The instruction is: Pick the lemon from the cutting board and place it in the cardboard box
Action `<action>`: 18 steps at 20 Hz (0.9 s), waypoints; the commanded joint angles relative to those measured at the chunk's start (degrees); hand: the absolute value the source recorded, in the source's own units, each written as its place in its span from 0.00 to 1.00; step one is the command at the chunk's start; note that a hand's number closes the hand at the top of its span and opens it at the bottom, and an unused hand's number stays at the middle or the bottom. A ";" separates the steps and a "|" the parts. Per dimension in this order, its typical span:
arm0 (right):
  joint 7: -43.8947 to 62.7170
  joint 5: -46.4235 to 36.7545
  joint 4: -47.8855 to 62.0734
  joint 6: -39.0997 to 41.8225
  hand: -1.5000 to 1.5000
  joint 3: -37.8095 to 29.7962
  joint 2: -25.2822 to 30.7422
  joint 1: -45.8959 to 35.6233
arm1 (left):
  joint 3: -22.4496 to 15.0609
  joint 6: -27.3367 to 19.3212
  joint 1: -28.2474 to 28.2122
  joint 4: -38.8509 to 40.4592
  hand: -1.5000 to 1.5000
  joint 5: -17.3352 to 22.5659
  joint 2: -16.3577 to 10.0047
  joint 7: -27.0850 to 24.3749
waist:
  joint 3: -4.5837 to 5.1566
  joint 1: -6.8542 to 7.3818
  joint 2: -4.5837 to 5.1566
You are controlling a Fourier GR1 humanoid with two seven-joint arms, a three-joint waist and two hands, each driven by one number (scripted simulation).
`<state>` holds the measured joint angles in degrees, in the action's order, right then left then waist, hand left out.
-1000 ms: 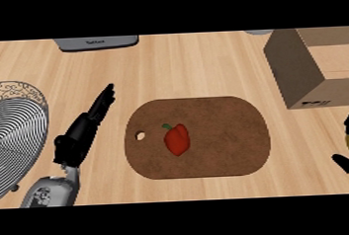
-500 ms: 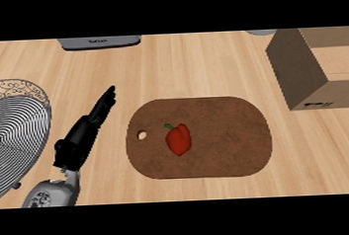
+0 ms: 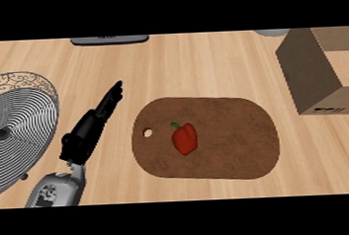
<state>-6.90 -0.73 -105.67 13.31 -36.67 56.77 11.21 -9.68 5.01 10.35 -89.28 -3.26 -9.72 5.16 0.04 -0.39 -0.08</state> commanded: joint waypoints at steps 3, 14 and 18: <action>4.60 -2.98 7.94 -0.88 1.00 7.07 1.41 -12.32 | 0.48 1.68 0.98 -2.43 0.50 0.33 0.30 4.09 | -0.04 1.24 0.20; 7.96 -8.62 27.85 -0.25 1.00 20.01 4.70 -36.91 | 1.54 3.03 2.94 -0.58 0.50 -0.52 1.42 2.09 | -0.01 1.75 0.31; -1.15 -16.58 39.93 -5.33 1.00 22.96 2.04 -40.04 | 2.83 4.69 0.93 0.45 0.50 -0.23 -0.27 -0.24 | -0.04 2.08 0.42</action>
<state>-5.54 -12.05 -72.92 10.43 -17.51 59.96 -23.99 -8.31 7.43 12.52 -87.45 -4.72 -8.05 4.85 0.01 1.39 0.33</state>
